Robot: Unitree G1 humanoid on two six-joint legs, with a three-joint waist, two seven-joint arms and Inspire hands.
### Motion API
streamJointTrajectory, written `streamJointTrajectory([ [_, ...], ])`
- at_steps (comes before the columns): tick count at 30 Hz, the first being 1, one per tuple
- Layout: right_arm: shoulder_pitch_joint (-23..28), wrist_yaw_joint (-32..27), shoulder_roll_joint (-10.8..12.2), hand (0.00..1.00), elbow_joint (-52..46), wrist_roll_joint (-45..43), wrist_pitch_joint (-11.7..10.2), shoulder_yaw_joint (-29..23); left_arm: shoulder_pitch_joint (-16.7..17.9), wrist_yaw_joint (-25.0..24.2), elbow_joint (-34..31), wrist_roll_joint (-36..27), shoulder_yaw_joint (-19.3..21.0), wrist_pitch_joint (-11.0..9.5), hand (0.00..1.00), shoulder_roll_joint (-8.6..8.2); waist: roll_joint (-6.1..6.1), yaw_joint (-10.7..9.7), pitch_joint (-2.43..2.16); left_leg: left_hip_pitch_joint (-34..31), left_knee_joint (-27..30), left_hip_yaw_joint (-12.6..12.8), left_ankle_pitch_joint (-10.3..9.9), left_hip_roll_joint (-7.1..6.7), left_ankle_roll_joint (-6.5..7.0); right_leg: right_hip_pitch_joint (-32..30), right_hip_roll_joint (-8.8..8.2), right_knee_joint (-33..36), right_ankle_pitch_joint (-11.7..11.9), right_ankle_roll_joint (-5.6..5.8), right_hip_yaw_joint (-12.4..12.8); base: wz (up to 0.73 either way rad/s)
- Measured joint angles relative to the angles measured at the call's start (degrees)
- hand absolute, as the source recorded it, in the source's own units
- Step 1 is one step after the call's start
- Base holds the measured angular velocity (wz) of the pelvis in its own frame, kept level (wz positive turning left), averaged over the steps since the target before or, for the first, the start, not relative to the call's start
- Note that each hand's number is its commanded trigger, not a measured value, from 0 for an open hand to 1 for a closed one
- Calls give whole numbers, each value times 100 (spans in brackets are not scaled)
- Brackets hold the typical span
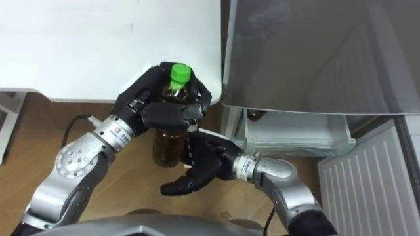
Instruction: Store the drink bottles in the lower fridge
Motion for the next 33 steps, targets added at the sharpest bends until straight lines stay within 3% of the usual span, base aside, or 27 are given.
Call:
streamJointTrajectory([
  [12,55,-31,-21,0,3,453,295,122,1,-60,-1,371,-191,2,100,-9,42,3,-24,4,27,19,-1,8,1,-16,0,53,0,0,10,0],
  [23,139,-234,-12,0,3,782,377,245,0,-92,-10,662,-267,1,100,-21,147,43,-79,25,18,19,0,11,0,-28,0,69,0,0,9,0],
  [28,161,-296,-11,0,18,953,377,284,-7,-73,-10,669,-311,0,100,-21,154,52,-72,30,12,31,0,12,0,-32,1,69,0,0,16,0],
  [30,161,-296,-11,58,32,982,377,292,-7,-74,-10,670,-315,0,100,-21,145,55,-56,26,9,32,0,12,0,-32,1,68,0,0,16,0],
  [31,161,-296,-11,100,35,989,377,293,-7,-75,-10,670,-312,0,100,-21,142,56,-52,23,7,32,0,12,0,-33,1,68,0,0,16,0],
  [33,161,-296,-11,100,71,1033,377,297,-7,-88,-10,669,-311,1,100,-21,130,59,-43,17,-1,32,0,12,0,-39,1,68,0,0,17,0],
])
